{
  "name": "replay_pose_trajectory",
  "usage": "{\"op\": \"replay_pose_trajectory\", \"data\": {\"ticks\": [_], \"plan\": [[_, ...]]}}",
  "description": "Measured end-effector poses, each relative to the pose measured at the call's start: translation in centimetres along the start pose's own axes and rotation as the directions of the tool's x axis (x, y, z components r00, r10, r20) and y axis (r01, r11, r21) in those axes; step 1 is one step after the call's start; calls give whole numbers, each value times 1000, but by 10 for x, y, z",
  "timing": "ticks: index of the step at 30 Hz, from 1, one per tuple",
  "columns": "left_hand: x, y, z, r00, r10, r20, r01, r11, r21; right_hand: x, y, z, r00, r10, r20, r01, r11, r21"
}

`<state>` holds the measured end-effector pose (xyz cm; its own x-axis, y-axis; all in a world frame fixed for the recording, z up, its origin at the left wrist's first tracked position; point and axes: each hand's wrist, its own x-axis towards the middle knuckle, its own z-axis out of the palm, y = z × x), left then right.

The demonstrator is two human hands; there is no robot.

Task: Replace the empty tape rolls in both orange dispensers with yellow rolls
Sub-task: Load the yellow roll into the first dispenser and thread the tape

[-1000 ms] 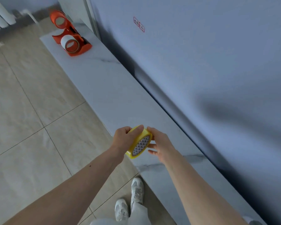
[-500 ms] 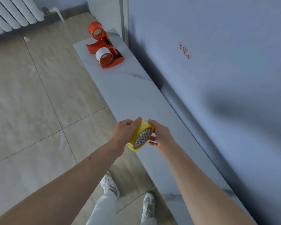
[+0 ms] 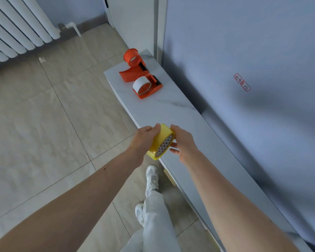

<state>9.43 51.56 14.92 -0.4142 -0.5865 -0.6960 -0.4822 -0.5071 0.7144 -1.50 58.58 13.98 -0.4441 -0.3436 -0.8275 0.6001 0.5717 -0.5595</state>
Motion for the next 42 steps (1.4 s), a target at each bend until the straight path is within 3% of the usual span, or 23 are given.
{"op": "replay_pose_trajectory", "data": {"ticks": [9,19,23,28,36,42], "plan": [[72,81,-41,1000,26,-15,-26,999,33,49,-83,61,999,18,29,-20,998,57],[153,139,-106,987,153,53,-153,988,6,96,-152,150,990,50,129,-88,947,310],[184,163,-143,968,195,155,-205,977,56,113,-170,191,998,-8,59,-17,914,405],[222,184,-176,957,138,255,-183,970,163,132,-180,231,998,9,-64,25,863,504],[302,219,-198,973,79,216,-142,945,294,179,-218,246,966,100,-237,37,857,514],[364,240,-190,962,-5,274,-110,908,404,225,-230,251,926,144,-350,60,858,510]]}}
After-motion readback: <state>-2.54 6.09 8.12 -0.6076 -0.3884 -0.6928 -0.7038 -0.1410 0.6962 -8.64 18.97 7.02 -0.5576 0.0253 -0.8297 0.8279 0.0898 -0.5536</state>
